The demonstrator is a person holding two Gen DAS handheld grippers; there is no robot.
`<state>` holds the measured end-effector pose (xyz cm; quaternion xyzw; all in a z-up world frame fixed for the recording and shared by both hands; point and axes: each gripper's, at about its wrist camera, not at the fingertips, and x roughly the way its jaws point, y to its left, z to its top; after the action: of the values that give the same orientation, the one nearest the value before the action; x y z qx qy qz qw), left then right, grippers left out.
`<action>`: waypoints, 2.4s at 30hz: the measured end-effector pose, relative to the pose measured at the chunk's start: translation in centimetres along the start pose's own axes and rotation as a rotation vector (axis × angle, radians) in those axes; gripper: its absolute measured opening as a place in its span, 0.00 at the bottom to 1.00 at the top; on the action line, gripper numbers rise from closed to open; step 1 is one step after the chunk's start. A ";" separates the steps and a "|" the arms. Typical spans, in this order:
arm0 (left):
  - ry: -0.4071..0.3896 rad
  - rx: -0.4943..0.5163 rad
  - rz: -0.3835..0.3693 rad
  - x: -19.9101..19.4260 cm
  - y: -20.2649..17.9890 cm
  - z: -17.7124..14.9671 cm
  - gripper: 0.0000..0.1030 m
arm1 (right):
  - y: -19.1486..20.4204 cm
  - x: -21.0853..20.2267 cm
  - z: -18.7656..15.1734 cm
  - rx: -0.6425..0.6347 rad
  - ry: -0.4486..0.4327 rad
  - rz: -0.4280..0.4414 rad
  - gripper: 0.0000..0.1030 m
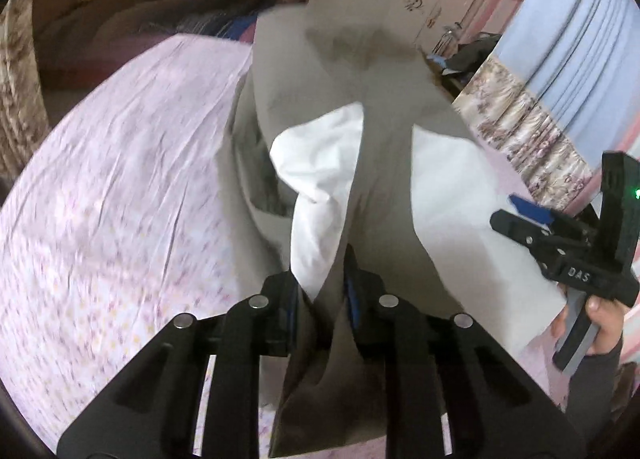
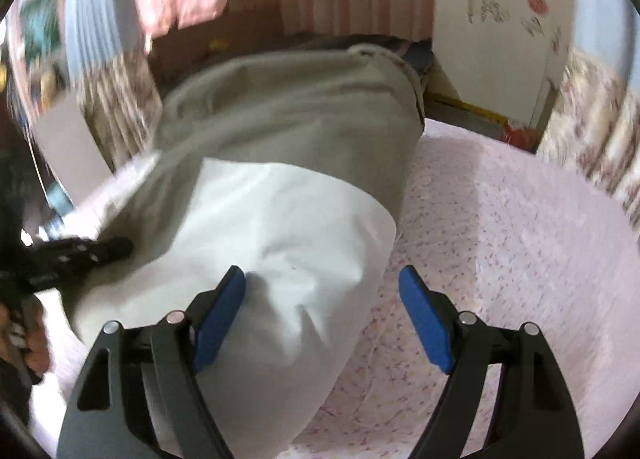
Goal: Fold large clothes
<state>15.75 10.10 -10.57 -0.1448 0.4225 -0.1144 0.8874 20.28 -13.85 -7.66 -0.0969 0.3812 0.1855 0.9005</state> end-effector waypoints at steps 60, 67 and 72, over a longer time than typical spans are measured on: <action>0.236 0.258 0.082 12.6 1.7 12.4 0.95 | -3.6 10.9 6.3 -0.071 0.017 -0.007 0.69; 0.267 0.225 0.056 14.1 2.7 12.8 0.97 | -3.6 10.6 6.4 -0.044 0.036 -0.007 0.71; 0.170 0.211 0.089 10.4 2.1 13.3 0.97 | -5.3 6.4 6.1 0.143 0.005 0.087 0.81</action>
<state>32.78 10.80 -10.76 -0.0217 0.4878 -0.1307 0.8628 30.48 -15.16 -7.91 -0.0164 0.3997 0.1963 0.8952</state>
